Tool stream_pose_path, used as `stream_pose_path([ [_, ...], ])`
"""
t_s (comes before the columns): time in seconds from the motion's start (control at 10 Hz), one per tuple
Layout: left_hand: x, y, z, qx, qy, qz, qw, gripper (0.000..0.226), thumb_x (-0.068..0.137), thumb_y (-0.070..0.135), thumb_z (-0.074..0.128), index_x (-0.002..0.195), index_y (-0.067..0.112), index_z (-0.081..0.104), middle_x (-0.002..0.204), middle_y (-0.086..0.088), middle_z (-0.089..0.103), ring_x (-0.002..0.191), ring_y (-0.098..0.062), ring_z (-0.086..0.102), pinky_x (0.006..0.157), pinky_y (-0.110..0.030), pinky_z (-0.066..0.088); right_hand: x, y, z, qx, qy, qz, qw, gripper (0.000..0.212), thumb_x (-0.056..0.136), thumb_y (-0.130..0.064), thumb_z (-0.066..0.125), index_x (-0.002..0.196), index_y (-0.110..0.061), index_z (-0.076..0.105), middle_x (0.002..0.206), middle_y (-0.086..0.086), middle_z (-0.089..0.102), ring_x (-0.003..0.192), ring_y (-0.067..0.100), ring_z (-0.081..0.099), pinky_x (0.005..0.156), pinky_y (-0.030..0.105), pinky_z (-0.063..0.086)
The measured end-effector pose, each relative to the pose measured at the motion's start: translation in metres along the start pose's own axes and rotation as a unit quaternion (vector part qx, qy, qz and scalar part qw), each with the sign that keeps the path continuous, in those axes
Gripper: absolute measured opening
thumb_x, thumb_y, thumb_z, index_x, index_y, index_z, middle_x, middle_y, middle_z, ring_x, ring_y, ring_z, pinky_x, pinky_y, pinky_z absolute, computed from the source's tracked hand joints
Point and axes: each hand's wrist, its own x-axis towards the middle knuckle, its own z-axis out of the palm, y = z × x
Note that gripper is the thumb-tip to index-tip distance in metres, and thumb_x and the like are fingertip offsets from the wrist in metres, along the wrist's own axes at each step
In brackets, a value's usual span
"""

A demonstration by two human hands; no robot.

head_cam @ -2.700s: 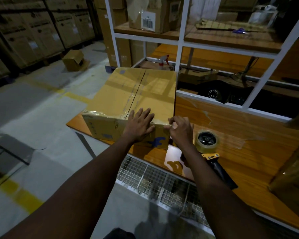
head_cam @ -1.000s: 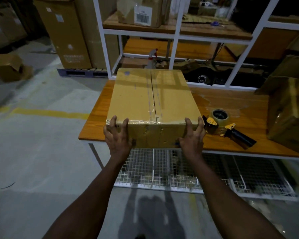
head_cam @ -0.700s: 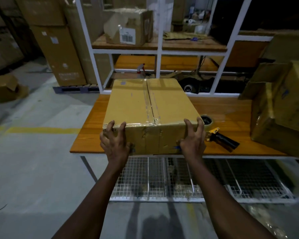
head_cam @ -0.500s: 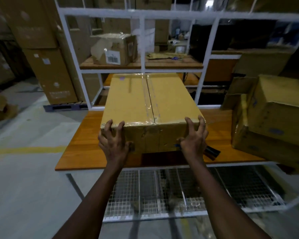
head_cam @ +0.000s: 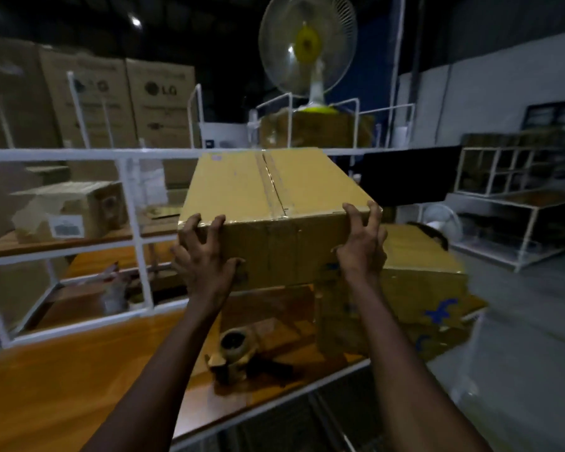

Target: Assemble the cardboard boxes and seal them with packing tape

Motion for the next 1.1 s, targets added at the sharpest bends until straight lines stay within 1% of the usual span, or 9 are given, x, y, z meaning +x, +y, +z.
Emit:
stream_pose_path([
  [0.1,0.023,0.063,0.027,-0.015,-0.023,0.025,0.999,0.093,0.063,0.033,0.088,0.139,0.043,0.035,0.152,-0.005,0.021,0.126,-0.047,0.031,0.090,-0.058,0.041,0.038,0.042,-0.035,-0.012,0.024,0.020,0.999,0.085,0.074,-0.005,0.080,0.140,-0.041,0.040,0.160,-0.001,0.015,0.136,0.035,0.030,0.083,0.048,0.052],
  [0.3,0.038,0.167,0.094,-0.040,-0.092,0.069,0.993,0.091,0.070,0.038,0.084,0.143,0.043,0.031,0.155,-0.004,0.015,0.133,-0.044,0.023,0.098,-0.058,0.036,0.083,0.136,-0.072,-0.050,0.073,0.087,0.992,0.091,0.072,0.000,0.080,0.140,-0.042,0.037,0.160,-0.005,0.010,0.135,0.039,0.028,0.086,0.056,0.053],
  [0.4,0.033,0.193,0.134,-0.069,-0.164,0.065,0.982,0.086,0.075,0.041,0.080,0.144,0.043,0.029,0.157,-0.002,0.011,0.138,-0.044,0.019,0.102,-0.061,0.035,0.088,0.180,-0.072,-0.085,0.035,0.108,0.990,0.089,0.078,-0.004,0.076,0.144,-0.043,0.032,0.161,-0.009,0.003,0.140,0.041,0.021,0.090,0.059,0.050],
  [0.5,0.018,0.194,0.176,-0.073,-0.273,0.075,0.956,0.093,0.077,0.053,0.073,0.150,0.044,0.016,0.161,0.001,-0.002,0.140,-0.048,0.012,0.108,-0.064,0.031,0.081,0.216,-0.060,-0.123,-0.059,0.128,0.982,0.093,0.086,-0.017,0.072,0.153,-0.045,0.014,0.163,-0.009,-0.018,0.147,0.044,0.004,0.103,0.066,0.037],
  [0.6,0.017,0.184,0.196,-0.054,-0.311,0.116,0.942,0.113,0.073,0.063,0.072,0.152,0.046,-0.007,0.161,0.004,-0.021,0.142,-0.051,0.002,0.112,-0.065,0.024,0.083,0.229,-0.054,-0.139,-0.099,0.127,0.977,0.102,0.087,-0.026,0.072,0.154,-0.047,-0.002,0.159,-0.009,-0.032,0.147,0.048,-0.002,0.108,0.072,0.025],
  [0.7,0.026,0.179,0.189,-0.047,-0.334,0.145,0.930,0.115,0.079,0.061,0.069,0.154,0.038,-0.013,0.161,-0.001,-0.029,0.146,-0.049,-0.010,0.116,-0.063,0.011,0.087,0.217,-0.055,-0.149,-0.107,0.151,0.971,0.103,0.087,-0.029,0.071,0.153,-0.049,-0.006,0.160,-0.006,-0.031,0.144,0.055,-0.005,0.107,0.077,0.013],
  [0.8,0.027,0.163,0.178,-0.040,-0.316,0.153,0.935,0.115,0.078,0.071,0.060,0.153,0.037,-0.020,0.161,-0.001,-0.029,0.145,-0.048,-0.019,0.116,-0.065,0.007,0.077,0.183,-0.036,-0.128,-0.073,0.168,0.975,0.099,0.087,-0.028,0.065,0.154,-0.046,-0.006,0.163,0.001,-0.025,0.144,0.055,-0.012,0.107,0.079,0.004],
  [0.9,0.028,0.130,0.153,0.009,-0.269,0.140,0.953,0.109,0.082,0.074,0.052,0.154,0.034,-0.019,0.163,-0.002,-0.024,0.148,-0.041,-0.018,0.115,-0.064,0.010,0.063,0.134,-0.006,-0.133,-0.075,0.108,0.982,0.094,0.090,-0.044,0.061,0.156,-0.042,-0.006,0.164,0.006,-0.019,0.147,0.050,-0.010,0.110,0.076,0.007],
  [1.1,0.051,-0.003,0.061,0.099,-0.194,0.084,0.972,0.098,0.086,0.071,0.041,0.157,0.025,-0.008,0.165,-0.007,-0.014,0.151,-0.035,-0.009,0.116,-0.061,0.016,0.019,-0.021,0.070,-0.027,-0.117,-0.070,0.990,0.084,0.094,-0.050,0.053,0.157,-0.037,-0.001,0.166,0.008,-0.006,0.150,0.041,0.000,0.112,0.073,0.010],
])
